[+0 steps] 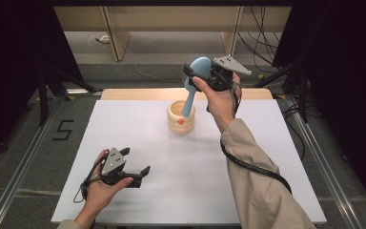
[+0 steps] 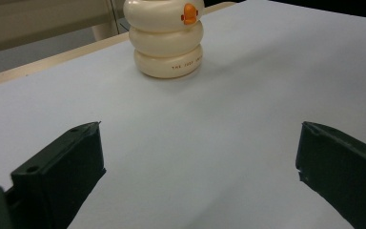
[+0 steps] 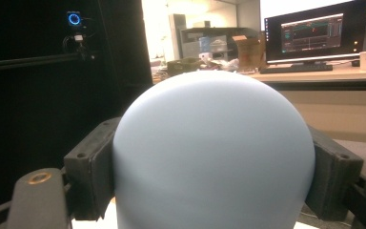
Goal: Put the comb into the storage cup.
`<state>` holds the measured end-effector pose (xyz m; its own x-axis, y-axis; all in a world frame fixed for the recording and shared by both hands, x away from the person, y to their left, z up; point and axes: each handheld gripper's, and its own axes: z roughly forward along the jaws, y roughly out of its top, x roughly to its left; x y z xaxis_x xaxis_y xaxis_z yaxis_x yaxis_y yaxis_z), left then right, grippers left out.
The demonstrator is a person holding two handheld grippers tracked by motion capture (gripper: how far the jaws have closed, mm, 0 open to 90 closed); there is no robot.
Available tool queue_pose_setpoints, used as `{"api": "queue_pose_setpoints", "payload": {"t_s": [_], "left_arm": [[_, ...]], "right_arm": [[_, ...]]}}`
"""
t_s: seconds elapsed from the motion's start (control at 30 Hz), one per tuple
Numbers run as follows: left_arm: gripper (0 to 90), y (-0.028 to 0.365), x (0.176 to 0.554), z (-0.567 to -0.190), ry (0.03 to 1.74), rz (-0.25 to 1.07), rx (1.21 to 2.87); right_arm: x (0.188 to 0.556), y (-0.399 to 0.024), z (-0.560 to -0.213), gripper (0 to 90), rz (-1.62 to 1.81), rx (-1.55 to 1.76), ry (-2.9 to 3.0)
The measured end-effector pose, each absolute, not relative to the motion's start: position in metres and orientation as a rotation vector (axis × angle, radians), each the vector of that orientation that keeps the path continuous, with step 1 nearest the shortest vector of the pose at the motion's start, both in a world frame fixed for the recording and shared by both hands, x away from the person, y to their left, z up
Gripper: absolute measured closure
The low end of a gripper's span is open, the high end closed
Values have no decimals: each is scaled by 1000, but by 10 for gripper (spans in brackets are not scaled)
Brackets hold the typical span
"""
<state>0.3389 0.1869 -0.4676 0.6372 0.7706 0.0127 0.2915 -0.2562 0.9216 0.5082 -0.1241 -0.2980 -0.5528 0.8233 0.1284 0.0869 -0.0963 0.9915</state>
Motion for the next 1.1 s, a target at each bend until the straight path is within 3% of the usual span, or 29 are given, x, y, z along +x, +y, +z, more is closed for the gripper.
{"api": "queue_pose_setpoints", "payload": {"t_s": [1.1], "left_arm": [[17, 187, 339, -468, 852, 576, 1823]], "right_arm": [[515, -115, -300, 205, 1700, 991, 1607]]}}
